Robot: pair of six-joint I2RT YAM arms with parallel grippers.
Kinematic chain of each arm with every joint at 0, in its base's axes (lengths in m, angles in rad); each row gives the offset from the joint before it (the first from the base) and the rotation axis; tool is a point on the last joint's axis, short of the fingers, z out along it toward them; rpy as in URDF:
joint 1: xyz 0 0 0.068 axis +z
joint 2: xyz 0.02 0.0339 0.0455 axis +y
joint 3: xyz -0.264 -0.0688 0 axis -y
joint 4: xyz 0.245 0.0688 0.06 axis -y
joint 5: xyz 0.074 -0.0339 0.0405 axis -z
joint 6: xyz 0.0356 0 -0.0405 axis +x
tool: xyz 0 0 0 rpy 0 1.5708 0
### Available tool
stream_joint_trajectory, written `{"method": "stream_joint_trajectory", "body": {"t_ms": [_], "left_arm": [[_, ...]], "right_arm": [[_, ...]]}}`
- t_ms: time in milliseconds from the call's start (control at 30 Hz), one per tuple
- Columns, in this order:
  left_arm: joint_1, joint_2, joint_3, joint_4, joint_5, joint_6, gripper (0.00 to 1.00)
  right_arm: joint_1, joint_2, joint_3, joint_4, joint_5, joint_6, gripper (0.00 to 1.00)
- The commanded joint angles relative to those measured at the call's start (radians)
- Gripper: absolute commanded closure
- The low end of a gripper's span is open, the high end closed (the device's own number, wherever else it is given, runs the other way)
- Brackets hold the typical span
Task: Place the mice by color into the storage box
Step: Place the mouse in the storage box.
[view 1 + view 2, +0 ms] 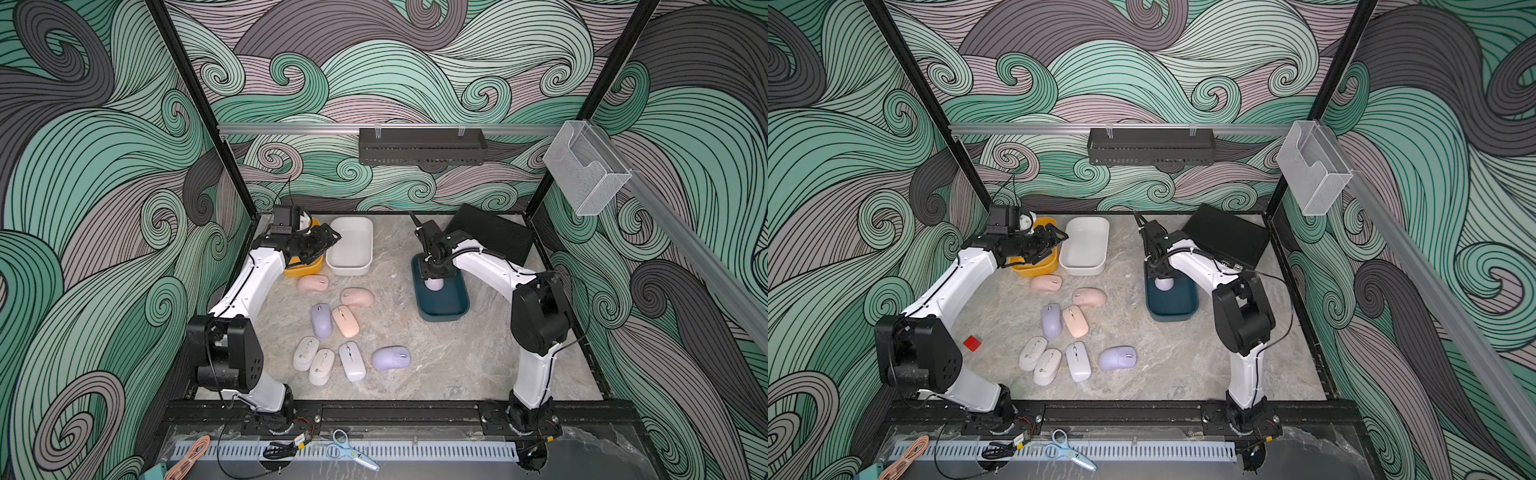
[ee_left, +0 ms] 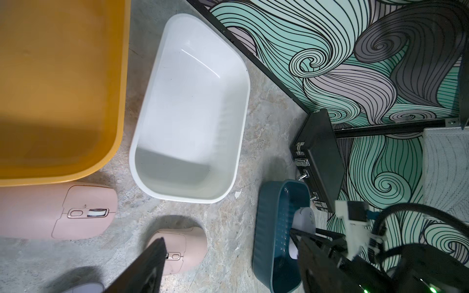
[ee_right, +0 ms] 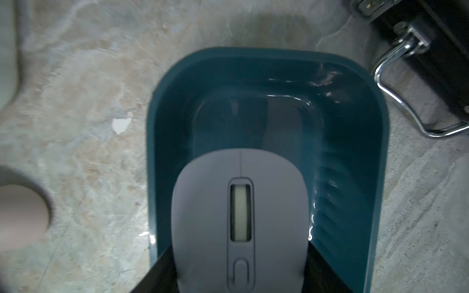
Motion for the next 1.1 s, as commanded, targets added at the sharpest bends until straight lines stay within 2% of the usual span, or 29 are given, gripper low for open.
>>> {"method": "stream_joint_trajectory", "body": {"t_ms": [0, 167, 533, 867, 1067], "left_arm": [[-0.001, 0.013, 0.027, -0.015, 0.015, 0.019, 0.2], [-0.001, 0.019, 0.03, -0.022, 0.008, 0.02, 0.2], [-0.001, 0.016, 0.036, -0.031, 0.007, 0.019, 0.2], [-0.002, 0.021, 0.032, -0.027, 0.007, 0.018, 0.2], [-0.002, 0.025, 0.032, -0.027, 0.007, 0.018, 0.2]], "right_arm": [[-0.011, 0.034, 0.01, 0.019, -0.071, -0.057, 0.51], [-0.034, 0.102, 0.039, 0.023, -0.112, -0.044, 0.5], [-0.049, 0.197, 0.098, 0.032, -0.122, -0.057, 0.49], [-0.057, 0.228, 0.099, 0.072, -0.147, -0.063, 0.47], [-0.06, 0.222, 0.097, 0.075, -0.174, -0.06, 0.42]]}}
